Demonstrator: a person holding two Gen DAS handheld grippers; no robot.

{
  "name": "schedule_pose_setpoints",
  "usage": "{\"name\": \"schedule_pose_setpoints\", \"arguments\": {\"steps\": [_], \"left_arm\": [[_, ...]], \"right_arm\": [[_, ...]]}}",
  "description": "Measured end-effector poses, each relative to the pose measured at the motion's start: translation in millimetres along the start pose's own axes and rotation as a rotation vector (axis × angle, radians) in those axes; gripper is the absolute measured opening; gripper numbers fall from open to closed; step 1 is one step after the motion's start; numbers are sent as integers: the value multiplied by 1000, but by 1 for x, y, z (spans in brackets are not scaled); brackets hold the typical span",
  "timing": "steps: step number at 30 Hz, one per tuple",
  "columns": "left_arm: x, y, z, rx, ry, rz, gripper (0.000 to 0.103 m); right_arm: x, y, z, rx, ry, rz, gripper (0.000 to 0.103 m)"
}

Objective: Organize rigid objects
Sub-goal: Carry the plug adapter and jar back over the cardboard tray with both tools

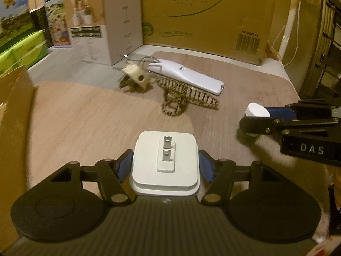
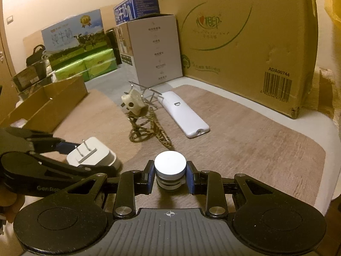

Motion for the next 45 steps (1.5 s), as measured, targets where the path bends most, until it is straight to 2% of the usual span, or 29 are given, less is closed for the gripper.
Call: {"name": "schedule_pose_setpoints", "arguments": {"steps": [11,24,35,45], "left_arm": [[20,51,-66,-52,-19,-124,62],[38,127,-137,-132,-65,-205,62],[53,187,-167,-209,-77,-269,62],[61,216,-172,-234,-70,-308,62]], "right_arm": [[-2,58,-23,-44,-14,-9,31],[-6,141,-25,-111,9,-20,31],[-9,199,-2,-150,67,-75,31],[-10,233,16,-174,102,-131,31]]}}
Point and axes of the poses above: each gripper's, at about its wrist camera, not at the fingertips, and z roughly the way its jaws point, y to its left, x to its underside, the point moved 9 cm from there along z, roughly the way its jaws point, and after that the axes turned 15 degrees about -x, right-handed, at the moved point
